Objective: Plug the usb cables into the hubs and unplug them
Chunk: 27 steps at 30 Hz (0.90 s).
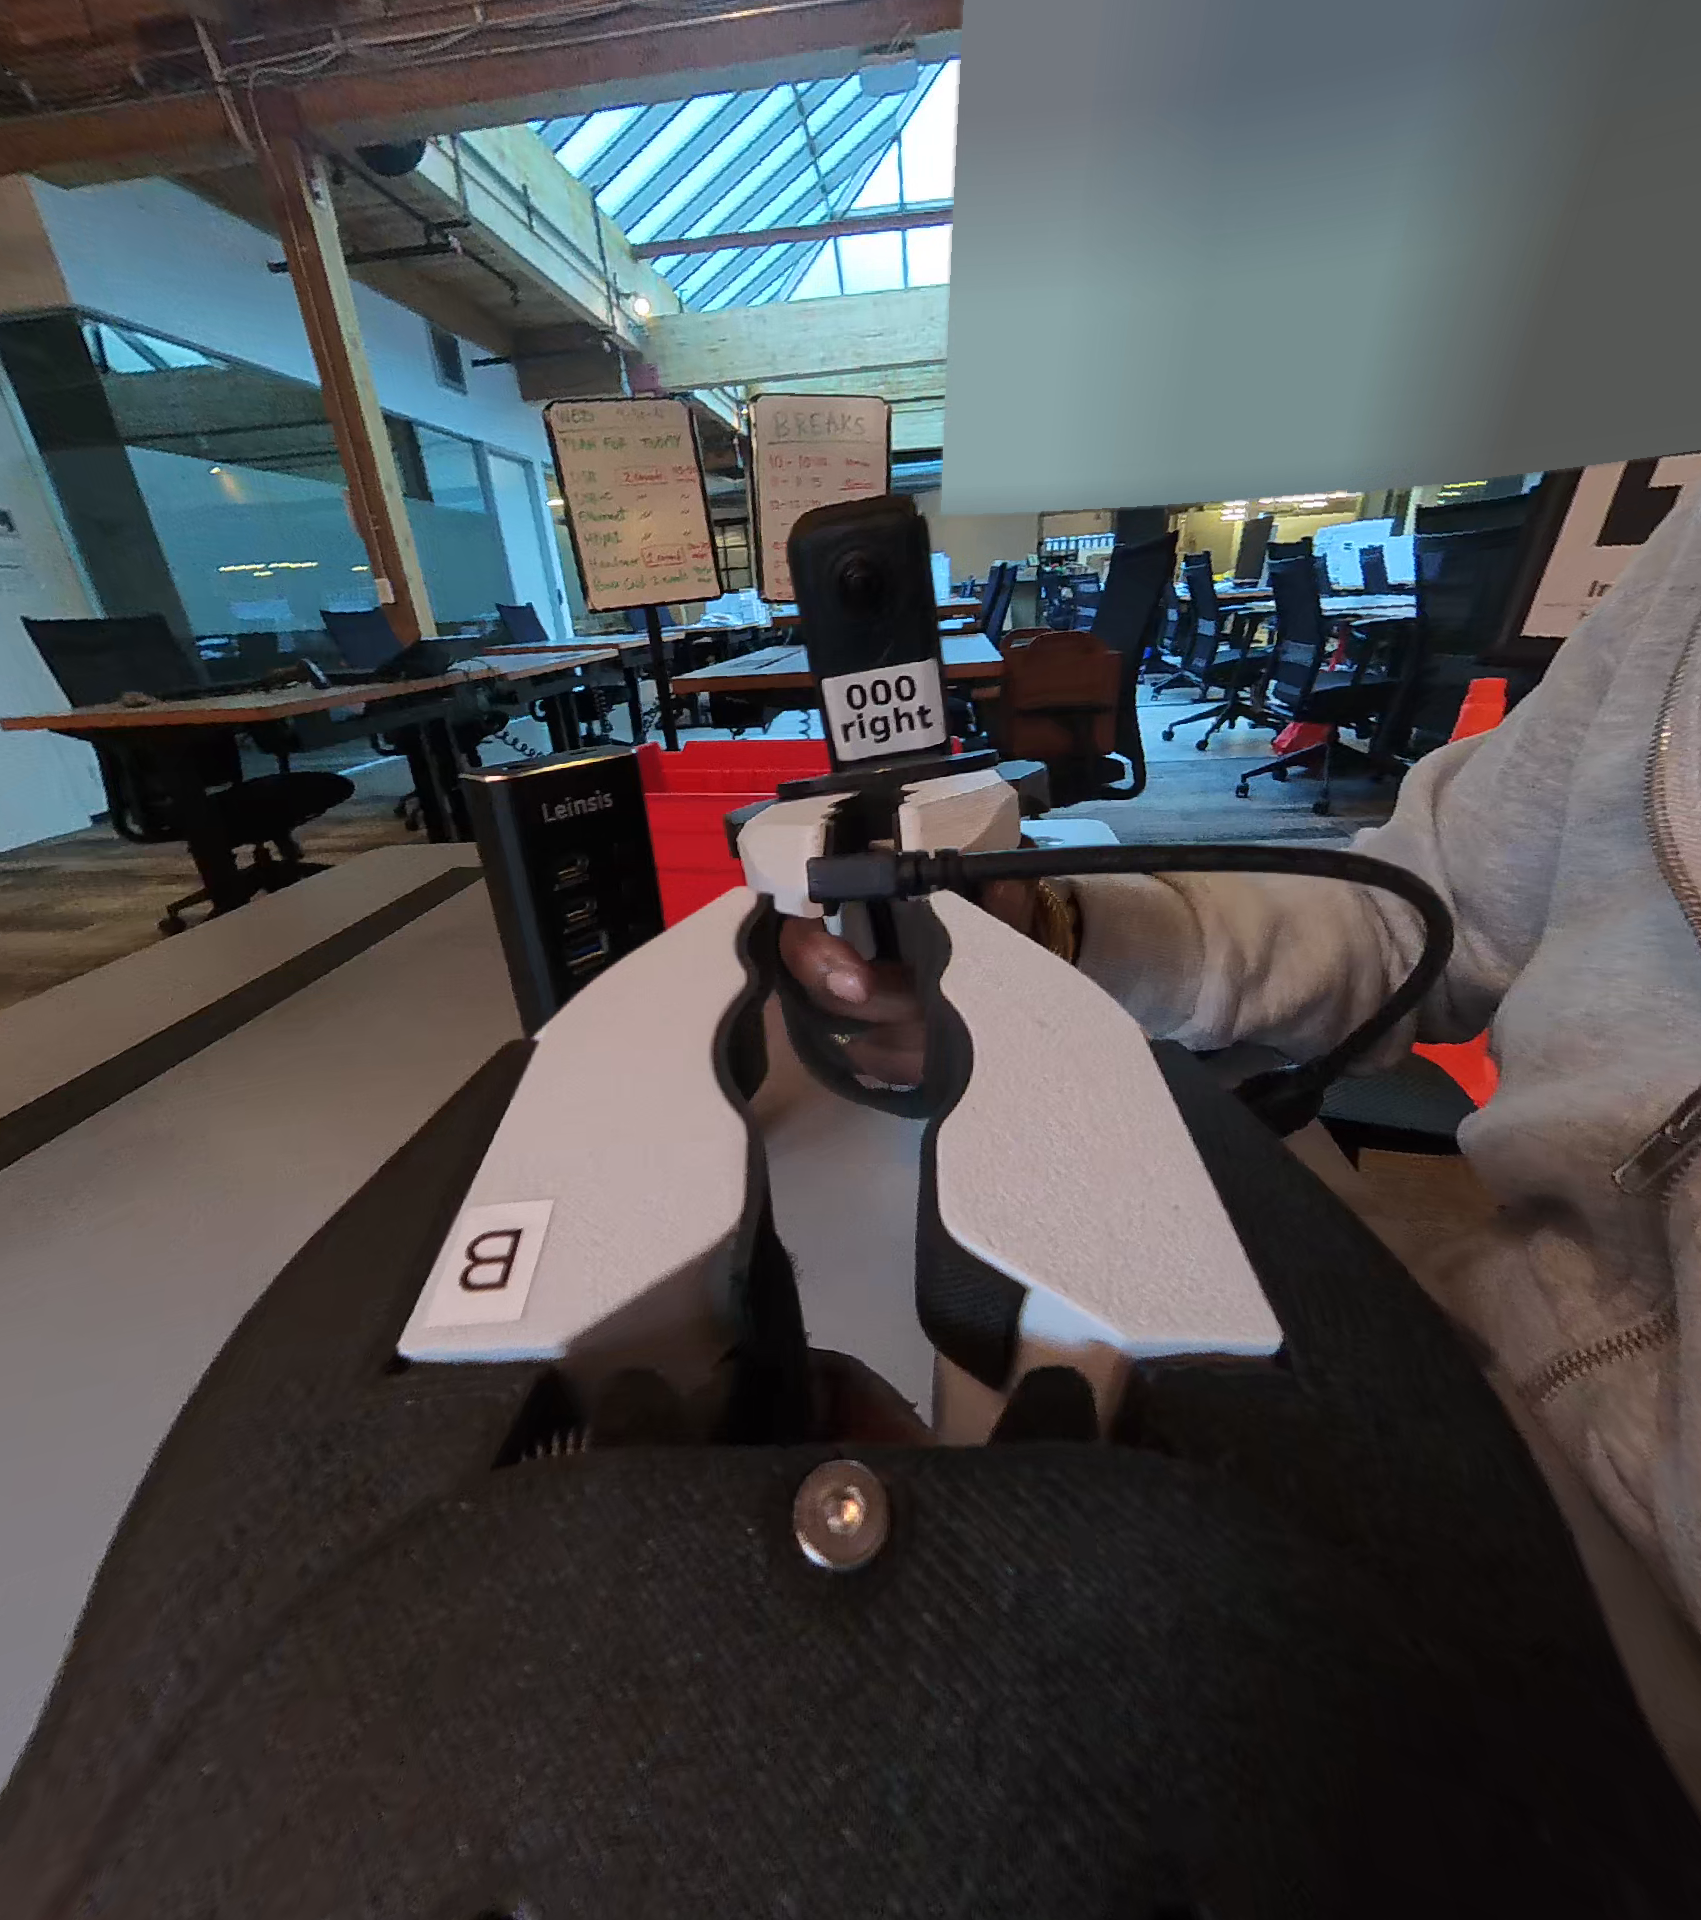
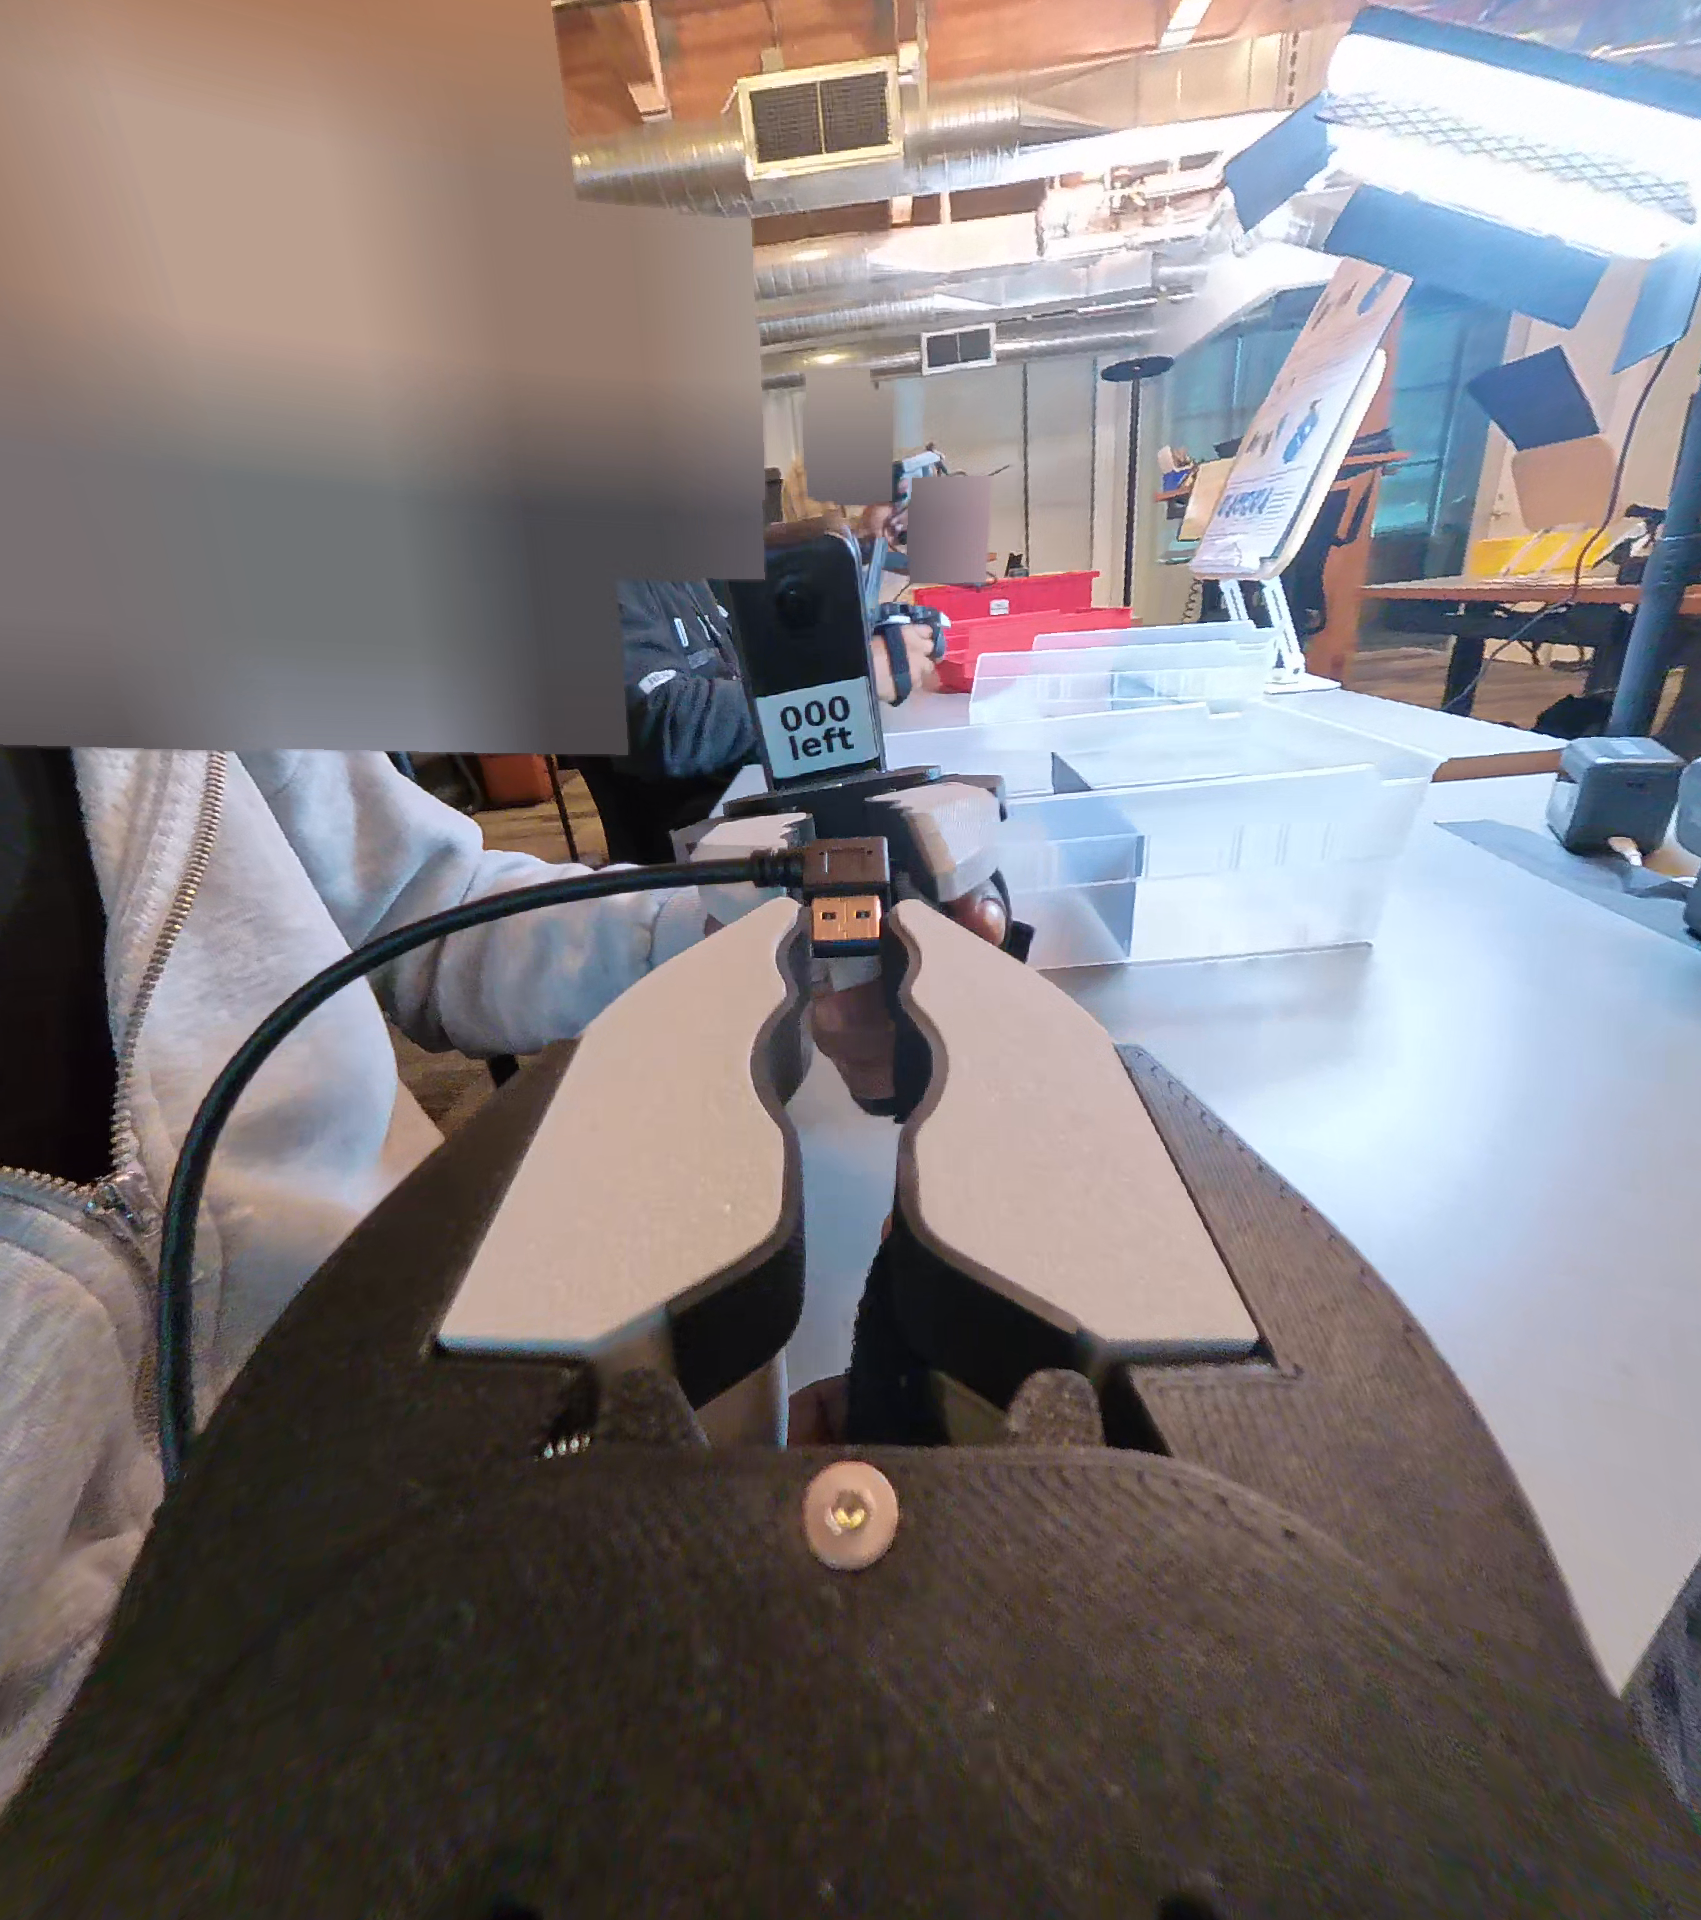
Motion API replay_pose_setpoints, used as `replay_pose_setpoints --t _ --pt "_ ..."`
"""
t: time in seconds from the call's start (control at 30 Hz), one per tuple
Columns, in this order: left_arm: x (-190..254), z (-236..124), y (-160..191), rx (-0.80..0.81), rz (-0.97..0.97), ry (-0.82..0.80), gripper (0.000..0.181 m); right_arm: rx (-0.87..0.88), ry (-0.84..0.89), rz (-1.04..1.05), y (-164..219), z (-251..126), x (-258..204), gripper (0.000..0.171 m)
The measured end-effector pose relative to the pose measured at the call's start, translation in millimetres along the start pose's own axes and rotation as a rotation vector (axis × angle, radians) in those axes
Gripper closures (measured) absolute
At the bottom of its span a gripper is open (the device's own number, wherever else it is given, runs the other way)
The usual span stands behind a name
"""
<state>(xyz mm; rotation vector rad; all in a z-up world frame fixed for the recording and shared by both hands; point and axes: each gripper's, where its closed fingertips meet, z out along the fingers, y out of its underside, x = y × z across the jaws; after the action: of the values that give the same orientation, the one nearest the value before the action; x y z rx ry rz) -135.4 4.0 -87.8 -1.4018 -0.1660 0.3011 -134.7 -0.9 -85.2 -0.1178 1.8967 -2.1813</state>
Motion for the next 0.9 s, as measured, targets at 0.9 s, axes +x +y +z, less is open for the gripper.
replay_pose_setpoints --t 0.9 --pt "-1 -9 14 -0.304 1.016 -0.166 0.157 -0.160 -0.070 0.277 22 -3 0 0.159"
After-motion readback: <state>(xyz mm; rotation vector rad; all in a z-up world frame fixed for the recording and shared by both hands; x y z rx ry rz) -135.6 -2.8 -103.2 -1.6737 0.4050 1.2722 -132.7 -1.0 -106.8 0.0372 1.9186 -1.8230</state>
